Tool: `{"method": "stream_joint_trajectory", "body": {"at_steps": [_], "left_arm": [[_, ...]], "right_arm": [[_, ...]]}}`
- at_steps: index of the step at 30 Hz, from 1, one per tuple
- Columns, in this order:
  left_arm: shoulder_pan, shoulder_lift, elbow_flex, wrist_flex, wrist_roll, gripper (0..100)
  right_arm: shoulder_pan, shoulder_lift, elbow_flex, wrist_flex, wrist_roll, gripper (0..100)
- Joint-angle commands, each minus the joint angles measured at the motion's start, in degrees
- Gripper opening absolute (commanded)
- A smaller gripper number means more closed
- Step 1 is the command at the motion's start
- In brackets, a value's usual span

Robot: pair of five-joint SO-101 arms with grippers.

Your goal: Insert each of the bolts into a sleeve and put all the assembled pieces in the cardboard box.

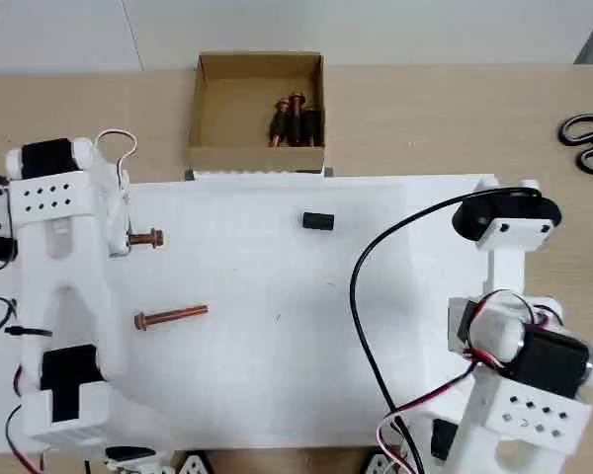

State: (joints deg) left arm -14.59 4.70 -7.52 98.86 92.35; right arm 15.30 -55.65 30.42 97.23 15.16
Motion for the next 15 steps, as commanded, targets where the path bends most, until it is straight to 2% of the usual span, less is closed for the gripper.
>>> {"method": "stream_joint_trajectory", "body": {"at_steps": [1,7,12,15], "left_arm": [[0.18,-2.99,-0.84,-0.97,0.53,0],[-0.44,-2.9,-0.84,-2.11,-1.14,4],[-0.18,-2.9,-0.84,-2.46,-6.15,25],[-0.18,-2.9,-0.84,-2.46,-6.33,32]], "right_arm": [[-0.31,-0.84,-0.26,-0.84,-0.62,0.4],[-0.4,-0.84,-0.18,-0.84,-0.62,0.4],[-0.48,-0.84,2.81,-2.33,-0.62,0.5],[-0.48,-0.84,4.4,-3.21,-0.62,0.5]]}}
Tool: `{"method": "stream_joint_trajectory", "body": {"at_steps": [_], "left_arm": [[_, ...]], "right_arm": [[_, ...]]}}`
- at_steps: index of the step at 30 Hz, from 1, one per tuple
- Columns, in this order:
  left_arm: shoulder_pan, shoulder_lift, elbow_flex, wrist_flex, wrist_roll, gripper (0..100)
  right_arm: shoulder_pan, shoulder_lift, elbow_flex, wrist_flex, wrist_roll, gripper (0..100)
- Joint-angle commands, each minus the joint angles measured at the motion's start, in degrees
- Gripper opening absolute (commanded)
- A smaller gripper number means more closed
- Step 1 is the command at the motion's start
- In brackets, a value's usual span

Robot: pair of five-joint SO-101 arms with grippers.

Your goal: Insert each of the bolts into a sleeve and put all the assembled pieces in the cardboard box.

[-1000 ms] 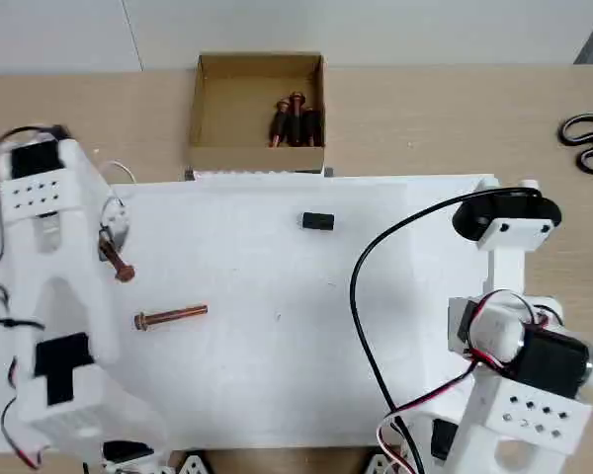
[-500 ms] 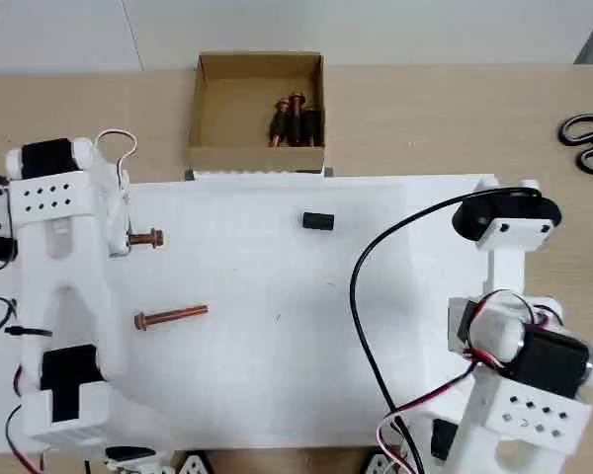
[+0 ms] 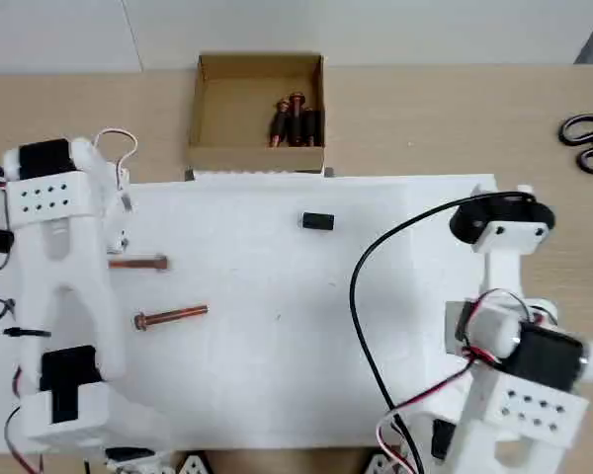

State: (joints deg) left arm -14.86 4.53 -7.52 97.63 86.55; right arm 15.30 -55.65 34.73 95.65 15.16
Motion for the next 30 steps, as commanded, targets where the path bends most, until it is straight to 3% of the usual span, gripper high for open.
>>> {"method": "stream_joint_trajectory", "body": {"at_steps": [1,5,9,16,21,27,30], "left_arm": [[0.09,-2.73,-0.84,-1.32,-0.53,32],[-0.18,-2.73,-1.1,-1.41,-2.11,32],[-0.18,-3.25,-1.1,-1.32,-12.22,32],[-4.66,-3.16,-1.98,2.9,-40.79,30],[-9.05,-2.73,-2.95,2.81,-56.62,17],[-6.95,-0.18,-3.12,2.73,-69.45,5],[-6.59,2.2,-3.03,2.73,-82.81,3]], "right_arm": [[-0.48,-0.84,0.26,-1.71,-0.62,0.5],[-0.48,-0.84,0.35,-1.8,-0.62,0.5],[-0.48,-0.84,0.35,-1.8,-0.35,0.5],[-0.48,-0.84,0.35,-1.8,-0.18,0.6],[-0.48,-0.84,0.35,-1.8,-0.18,0.7],[-0.48,-0.84,0.53,-1.8,-0.18,0.7],[-0.48,-0.84,0.53,-1.8,-0.18,0.7]]}}
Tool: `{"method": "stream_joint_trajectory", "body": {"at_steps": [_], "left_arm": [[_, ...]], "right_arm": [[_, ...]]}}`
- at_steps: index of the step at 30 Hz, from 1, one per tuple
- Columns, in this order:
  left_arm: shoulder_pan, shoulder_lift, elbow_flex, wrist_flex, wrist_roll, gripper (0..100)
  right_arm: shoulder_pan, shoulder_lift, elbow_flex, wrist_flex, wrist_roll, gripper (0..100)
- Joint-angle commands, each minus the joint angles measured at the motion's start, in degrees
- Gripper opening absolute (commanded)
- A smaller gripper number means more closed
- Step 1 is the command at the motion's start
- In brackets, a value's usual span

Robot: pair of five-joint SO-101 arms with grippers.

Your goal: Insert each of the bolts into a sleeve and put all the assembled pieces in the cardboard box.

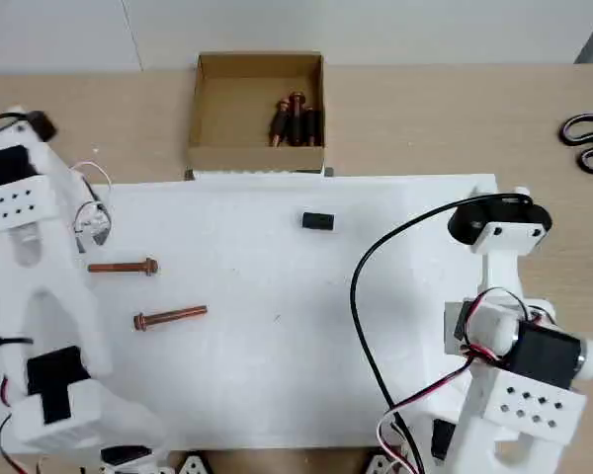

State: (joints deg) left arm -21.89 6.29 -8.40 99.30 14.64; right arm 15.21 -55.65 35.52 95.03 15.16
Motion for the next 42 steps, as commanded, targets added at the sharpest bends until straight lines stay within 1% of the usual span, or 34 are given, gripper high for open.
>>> {"method": "stream_joint_trajectory", "body": {"at_steps": [1,5,7,10,11,14,19,23,24,28,31,36,42], "left_arm": [[0.53,1.05,-2.15,1.05,-14.86,3],[-0.26,3.52,-2.15,1.05,-25.23,3],[-0.26,4.57,-2.51,0.0,-33.85,3],[-0.26,5.8,-2.51,-1.76,-51.87,3],[0.18,6.07,-2.51,-1.85,-55.91,3],[1.49,6.95,-2.86,-2.11,-66.73,3],[1.32,7.12,-2.77,-2.02,-85.8,3],[1.23,6.68,-2.86,0.44,-97.58,5],[1.23,6.68,-2.77,1.14,-99.52,7],[1.76,6.68,-2.77,1.05,-102.42,18],[3.43,7.3,-2.59,1.05,-104.0,18],[6.51,9.23,-2.07,1.05,-104.09,18],[7.38,15.3,-4.09,-1.14,-105.23,18]], "right_arm": [[-0.4,-0.84,-0.26,-1.19,-0.18,0.7],[-0.4,-0.66,-0.26,-1.27,-0.53,0.7],[-0.4,-0.66,-0.26,-1.27,-0.53,0.7],[-0.4,-0.75,-0.26,-1.27,-0.53,0.6],[-0.4,-0.75,-0.26,-1.27,-0.53,0.5],[-0.4,-0.75,-0.26,-1.19,-0.53,0.5],[-0.31,-0.4,-0.18,-1.71,-0.44,0.5],[-0.31,-0.4,-0.18,-2.07,-0.53,0.5],[-0.31,-0.4,-0.18,-1.98,-0.53,0.5],[-0.13,-0.75,-0.18,-1.45,-0.53,0.5],[-0.13,-0.75,-0.18,-1.45,-0.53,0.4],[-0.22,-0.75,-0.18,-1.45,-0.53,0.4],[-0.22,-0.75,-0.18,-1.45,-0.44,0.4]]}}
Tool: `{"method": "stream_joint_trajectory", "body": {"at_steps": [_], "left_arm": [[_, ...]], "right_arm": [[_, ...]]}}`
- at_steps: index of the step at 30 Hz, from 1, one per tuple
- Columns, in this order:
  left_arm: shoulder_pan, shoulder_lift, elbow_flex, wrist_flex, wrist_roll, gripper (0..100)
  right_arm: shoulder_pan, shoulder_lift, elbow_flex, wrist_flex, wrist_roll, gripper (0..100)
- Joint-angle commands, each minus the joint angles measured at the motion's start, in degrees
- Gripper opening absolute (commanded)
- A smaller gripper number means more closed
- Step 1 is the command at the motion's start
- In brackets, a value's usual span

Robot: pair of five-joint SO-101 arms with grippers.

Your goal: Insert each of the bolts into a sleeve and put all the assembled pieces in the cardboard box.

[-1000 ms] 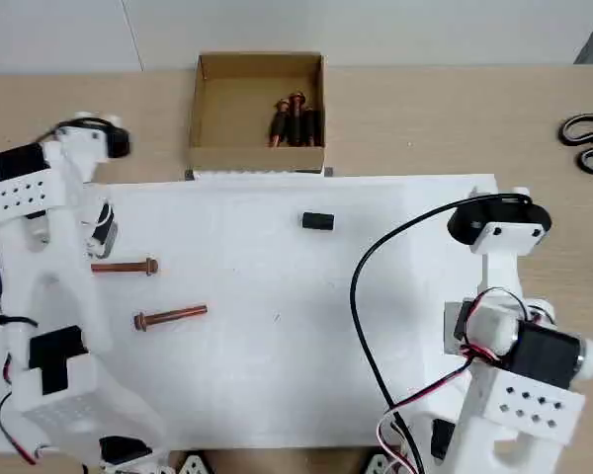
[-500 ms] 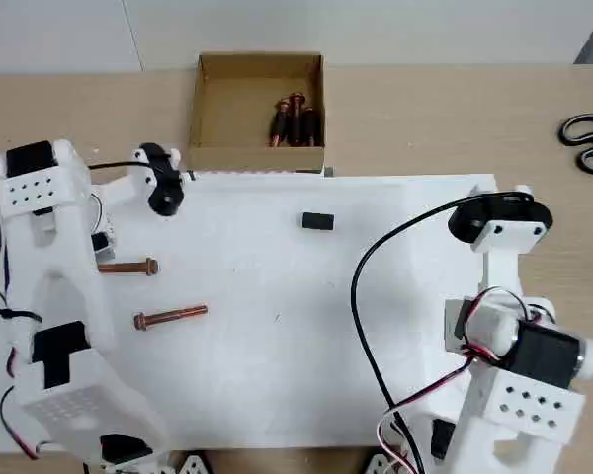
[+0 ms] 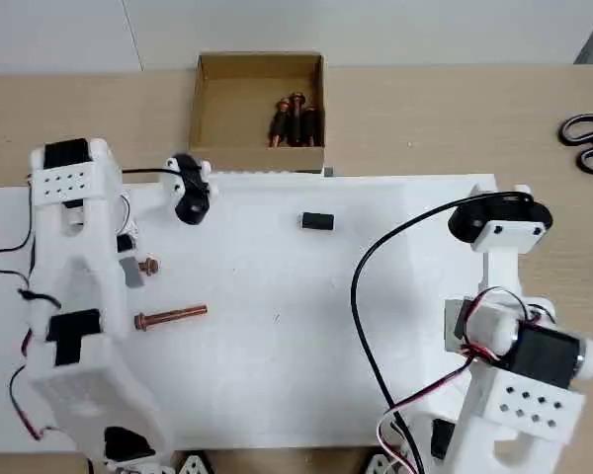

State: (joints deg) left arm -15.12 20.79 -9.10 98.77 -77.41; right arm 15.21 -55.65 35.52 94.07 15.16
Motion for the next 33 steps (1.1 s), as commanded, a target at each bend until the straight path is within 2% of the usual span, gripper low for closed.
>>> {"method": "stream_joint_trajectory", "body": {"at_steps": [1,20,33], "left_arm": [[0.62,1.67,-4.53,-0.62,-13.19,18],[-1.58,15.21,-20.53,-0.44,-13.54,18],[-1.76,15.91,-17.63,1.67,-14.24,18]], "right_arm": [[-0.13,-0.75,-0.18,-0.48,-0.44,0.4],[-0.13,-0.84,-0.53,-0.48,-0.44,0.4],[-0.22,-0.84,-0.53,-0.48,-0.44,0.4]]}}
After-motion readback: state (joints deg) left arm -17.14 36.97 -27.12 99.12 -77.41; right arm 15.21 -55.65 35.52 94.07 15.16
